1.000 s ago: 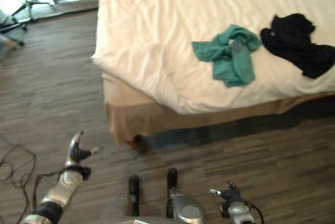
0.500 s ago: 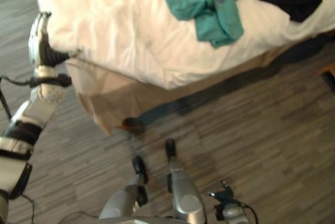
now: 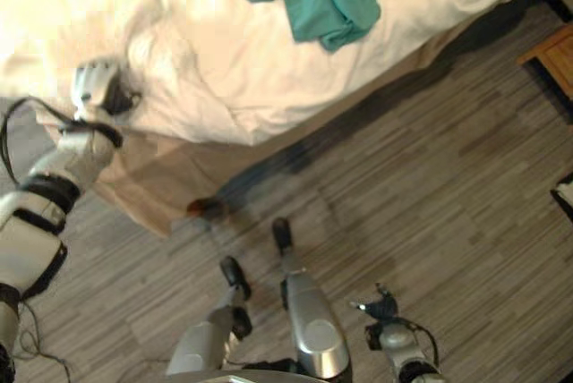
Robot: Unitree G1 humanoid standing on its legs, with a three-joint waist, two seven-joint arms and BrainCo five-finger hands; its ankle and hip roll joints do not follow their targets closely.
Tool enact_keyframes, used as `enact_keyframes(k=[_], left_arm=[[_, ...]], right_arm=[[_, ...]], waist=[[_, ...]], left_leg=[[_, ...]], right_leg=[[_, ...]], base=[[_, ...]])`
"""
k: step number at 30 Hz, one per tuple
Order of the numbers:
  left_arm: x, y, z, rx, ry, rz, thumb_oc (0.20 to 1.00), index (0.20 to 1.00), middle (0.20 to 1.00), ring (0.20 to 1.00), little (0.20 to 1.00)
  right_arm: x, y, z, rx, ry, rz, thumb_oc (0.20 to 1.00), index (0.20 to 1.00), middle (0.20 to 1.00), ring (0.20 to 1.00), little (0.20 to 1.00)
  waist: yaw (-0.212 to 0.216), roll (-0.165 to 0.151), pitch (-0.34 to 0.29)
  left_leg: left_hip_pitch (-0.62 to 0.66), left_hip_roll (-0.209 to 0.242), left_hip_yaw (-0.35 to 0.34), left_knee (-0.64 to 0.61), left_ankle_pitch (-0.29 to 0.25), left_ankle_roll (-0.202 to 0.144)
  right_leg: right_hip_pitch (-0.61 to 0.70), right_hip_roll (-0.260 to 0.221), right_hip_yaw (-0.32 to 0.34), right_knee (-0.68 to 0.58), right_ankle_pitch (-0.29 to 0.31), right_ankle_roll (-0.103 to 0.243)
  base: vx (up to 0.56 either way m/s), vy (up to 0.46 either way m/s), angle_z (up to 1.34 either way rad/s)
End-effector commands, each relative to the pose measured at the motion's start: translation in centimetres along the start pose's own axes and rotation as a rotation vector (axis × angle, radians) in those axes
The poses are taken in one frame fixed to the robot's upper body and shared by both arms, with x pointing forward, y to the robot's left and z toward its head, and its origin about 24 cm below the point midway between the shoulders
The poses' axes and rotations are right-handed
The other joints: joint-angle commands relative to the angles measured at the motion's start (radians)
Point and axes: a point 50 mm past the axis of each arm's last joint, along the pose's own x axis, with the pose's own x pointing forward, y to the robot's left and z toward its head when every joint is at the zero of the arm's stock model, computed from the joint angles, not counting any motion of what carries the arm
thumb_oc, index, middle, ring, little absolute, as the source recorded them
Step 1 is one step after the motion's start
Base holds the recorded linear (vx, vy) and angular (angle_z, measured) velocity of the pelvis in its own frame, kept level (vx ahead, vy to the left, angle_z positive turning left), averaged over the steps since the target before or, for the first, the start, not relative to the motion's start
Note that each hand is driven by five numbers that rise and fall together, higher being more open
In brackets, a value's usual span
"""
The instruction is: Tidy up the quilt and then pick up the clothes from the bed and put them into the laundry hamper.
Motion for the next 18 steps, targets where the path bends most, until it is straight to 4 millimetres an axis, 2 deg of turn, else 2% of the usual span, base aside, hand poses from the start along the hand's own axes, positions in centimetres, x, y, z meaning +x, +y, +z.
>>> enact_keyframes(k=[1,2,3,4,5,6,7,8,10,11,12,13,14,15,16,18], left_arm=[[-6.5,-7.3,-4.1,-0.015,0.177,-0.264,0.881,0.881,0.881,0.881,0.881],[-8.8,-9.1,-5.0,-0.042,0.233,-0.321,1.000,1.000,1.000,1.000,1.000],[-11.9,-11.3,-6.1,-0.080,0.325,-0.393,1.000,1.000,1.000,1.000,1.000],[-11.9,-11.3,-6.1,-0.080,0.325,-0.393,1.000,1.000,1.000,1.000,1.000],[-18.3,-14.0,-8.8,-0.097,0.505,-0.528,1.000,1.000,1.000,1.000,1.000],[-21.4,-14.7,-10.0,-0.095,0.590,-0.589,1.000,1.000,1.000,1.000,1.000],[-24.6,-15.0,-11.4,-0.120,0.714,-0.628,1.000,1.000,1.000,1.000,1.000],[-26.6,-15.1,-12.1,-0.122,0.778,-0.650,1.000,1.000,1.000,1.000,1.000],[-31.2,-14.7,-14.0,-0.122,0.942,-0.695,1.000,1.000,1.000,1.000,1.000],[-31.2,-14.7,-14.0,-0.122,0.942,-0.695,1.000,1.000,1.000,1.000,1.000],[-33.6,-14.3,-14.8,-0.140,1.042,-0.701,1.000,1.000,1.000,1.000,1.000],[-34.6,-14.1,-15.1,-0.142,1.086,-0.705,1.000,1.000,1.000,1.000,1.000],[-35.2,-14.0,-15.3,-0.142,1.109,-0.715,1.000,1.000,1.000,1.000,1.000],[-35.3,-14.3,-14.9,-0.140,1.087,-0.738,1.000,1.000,1.000,1.000,1.000],[-35.2,-14.3,-14.9,-0.142,1.087,-0.737,1.000,1.000,1.000,1.000,1.000],[-34.3,-15.0,-14.0,-0.153,1.017,-0.761,1.000,1.000,1.000,1.000,1.000]], right_arm=[[-0.1,-1.4,2.8,-0.052,-0.176,-0.037,1.000,1.000,1.000,1.000,1.000],[-0.2,-1.7,4.5,-0.060,-0.252,-0.034,1.000,1.000,1.000,1.000,1.000],[-0.3,-2.0,6.5,-0.081,-0.339,-0.035,1.000,1.000,1.000,1.000,1.000],[-0.3,-2.0,6.5,-0.081,-0.339,-0.035,1.000,1.000,1.000,1.000,1.000],[-0.7,-2.7,10.2,-0.097,-0.490,-0.046,1.000,1.000,1.000,1.000,1.000],[-1.0,-3.2,12.0,-0.101,-0.562,-0.056,1.000,1.000,1.000,1.000,1.000],[-1.5,-3.4,14.6,-0.102,-0.661,-0.062,1.000,1.000,1.000,1.000,1.000],[-1.8,-3.7,15.8,-0.101,-0.707,-0.071,1.000,1.000,1.000,1.000,1.000],[-2.8,-4.3,20.1,-0.108,-0.862,-0.086,1.000,1.000,1.000,1.000,1.000],[-2.8,-4.3,20.1,-0.108,-0.862,-0.086,1.000,1.000,1.000,1.000,1.000],[-3.7,-4.7,23.1,-0.114,-0.965,-0.093,1.000,1.000,1.000,1.000,1.000],[-4.3,-4.7,24.9,-0.113,-1.022,-0.085,1.000,1.000,1.000,1.000,1.000],[-4.9,-4.3,27.0,-0.113,-1.082,-0.062,0.282,0.282,0.282,0.282,0.282],[-5.6,-4.2,30.4,-0.127,-1.155,-0.056,0.200,0.200,0.200,0.200,0.200],[-5.6,-4.2,30.5,-0.127,-1.157,-0.056,0.200,0.200,0.200,0.200,0.200],[-6.5,-4.2,34.5,-0.162,-1.219,-0.060,0.200,0.200,0.200,0.200,0.200]], waist=[[0.037,-0.019,-0.107],[0.046,-0.020,-0.120],[0.062,-0.021,-0.130],[0.061,-0.021,-0.131],[0.091,-0.027,-0.149],[0.109,-0.029,-0.156],[0.135,-0.032,-0.166],[0.148,-0.034,-0.171],[0.189,-0.041,-0.180],[0.188,-0.041,-0.181],[0.221,-0.045,-0.177],[0.242,-0.046,-0.169],[0.262,-0.047,-0.160],[0.294,-0.046,-0.141],[0.292,-0.046,-0.141],[0.328,-0.043,-0.110]], left_leg=[[0.058,0.032,-0.032,0.002,-0.038,-0.039],[0.071,0.031,-0.037,0.002,-0.041,-0.038],[0.090,0.030,-0.045,0.002,-0.046,-0.036],[0.089,0.030,-0.045,0.002,-0.046,-0.036],[0.119,0.028,-0.058,0.002,-0.054,-0.033],[0.129,0.028,-0.064,0.002,-0.058,-0.032],[0.135,0.028,-0.074,0.002,-0.058,-0.030],[0.139,0.027,-0.081,0.002,-0.059,-0.029],[0.134,0.025,-0.099,0.002,-0.054,-0.027],[0.133,0.025,-0.099,0.002,-0.054,-0.027],[0.126,0.023,-0.117,0.002,-0.050,-0.024],[0.121,0.023,-0.130,0.002,-0.048,-0.023],[0.105,0.020,-0.146,0.002,-0.039,-0.020],[0.077,0.015,-0.167,0.002,-0.026,-0.018],[0.075,0.015,-0.168,0.002,-0.025,-0.018],[0.036,0.010,-0.190,0.002,-0.008,-0.018]], right_leg=[[0.023,-0.111,-0.013,0.069,-0.095,0.189],[0.039,-0.111,-0.015,0.070,-0.099,0.187],[0.061,-0.114,-0.019,0.070,-0.104,0.185],[0.061,-0.114,-0.019,0.070,-0.103,0.185],[0.097,-0.117,-0.027,0.070,-0.111,0.183],[0.113,-0.118,-0.032,0.071,-0.116,0.182],[0.127,-0.121,-0.040,0.069,-0.117,0.181],[0.135,-0.123,-0.046,0.069,-0.120,0.180],[0.143,-0.130,-0.064,0.068,-0.121,0.179],[0.143,-0.130,-0.064,0.068,-0.121,0.179],[0.146,-0.135,-0.082,0.070,-0.123,0.178],[0.147,-0.138,-0.093,0.072,-0.125,0.178],[0.137,-0.142,-0.104,0.076,-0.124,0.178],[0.121,-0.147,-0.117,0.080,-0.120,0.177],[0.120,-0.147,-0.117,0.081,-0.120,0.177],[0.092,-0.152,-0.134,0.088,-0.114,0.176]], base=[[0.16,0.098,-0.01],[0.10,0.071,0.06],[0.07,0.034,0.07],[0.08,0.052,0.16],[0.07,0.045,0.27],[0.09,0.052,0.27],[0.05,0.023,0.19],[0.03,0.020,0.17],[0.00,0.010,0.44],[-0.03,0.000,0.53],[-0.04,-0.008,0.58],[-0.09,-0.016,0.60],[-0.15,-0.022,0.46],[-0.13,-0.013,0.31],[-0.13,-0.009,0.58],[-0.12,-0.004,0.77]])
